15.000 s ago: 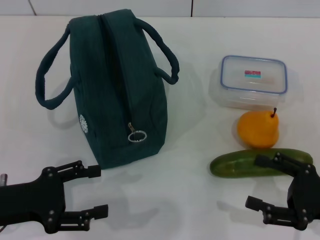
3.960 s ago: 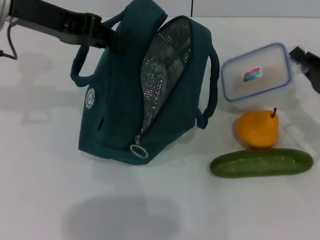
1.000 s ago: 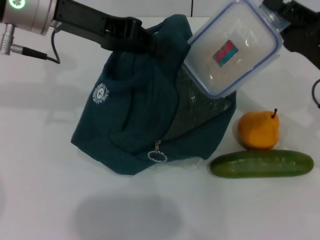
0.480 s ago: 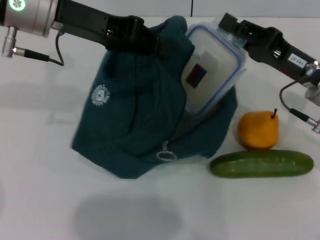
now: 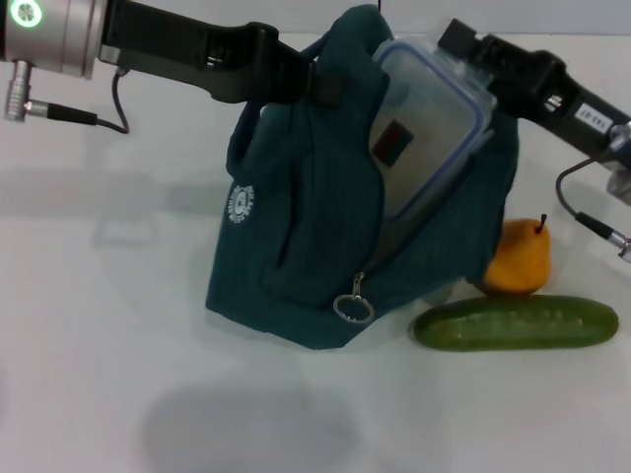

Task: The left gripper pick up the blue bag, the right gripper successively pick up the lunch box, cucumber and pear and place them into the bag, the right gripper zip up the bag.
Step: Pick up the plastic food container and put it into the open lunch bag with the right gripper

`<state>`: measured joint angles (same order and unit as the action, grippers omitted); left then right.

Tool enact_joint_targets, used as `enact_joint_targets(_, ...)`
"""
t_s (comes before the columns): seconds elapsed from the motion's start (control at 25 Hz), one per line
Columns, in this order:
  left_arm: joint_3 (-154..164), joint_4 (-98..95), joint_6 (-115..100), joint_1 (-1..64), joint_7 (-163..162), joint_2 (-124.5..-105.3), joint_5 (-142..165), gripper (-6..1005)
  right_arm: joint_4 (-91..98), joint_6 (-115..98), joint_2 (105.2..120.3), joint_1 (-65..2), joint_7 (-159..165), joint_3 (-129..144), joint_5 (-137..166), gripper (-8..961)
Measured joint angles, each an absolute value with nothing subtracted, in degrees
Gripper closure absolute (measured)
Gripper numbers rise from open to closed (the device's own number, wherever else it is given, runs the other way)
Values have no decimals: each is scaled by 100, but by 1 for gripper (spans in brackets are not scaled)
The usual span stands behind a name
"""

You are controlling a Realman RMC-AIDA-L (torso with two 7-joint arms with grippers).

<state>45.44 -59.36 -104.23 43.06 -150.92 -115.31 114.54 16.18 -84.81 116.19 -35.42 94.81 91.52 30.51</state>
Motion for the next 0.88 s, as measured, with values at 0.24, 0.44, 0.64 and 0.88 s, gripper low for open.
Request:
enact_joint_targets(0.24, 4543, -5840, -10423, 4284, -14998, -11580, 11443, 953, 1707, -7866, 11619, -3623, 9290, 9468, 3062, 845)
enact_joint_targets(0.44, 4549, -5652, -10423, 4342, -14909, -11592, 11442, 953, 1712, -7713, 11619, -3732, 9251, 9647, 3040, 845)
enact_joint_targets(0.64, 4545, -5635, -10379, 4296, -14864, -11592, 11442, 953, 1714, -7484, 11619, -3753, 9249, 9686, 3039, 844)
enact_joint_targets(0.88, 4543, -5608, -10358, 4279, -14837, -11578, 11442, 953, 1750, -7465, 11619, -3762, 9240, 9690, 3058, 843)
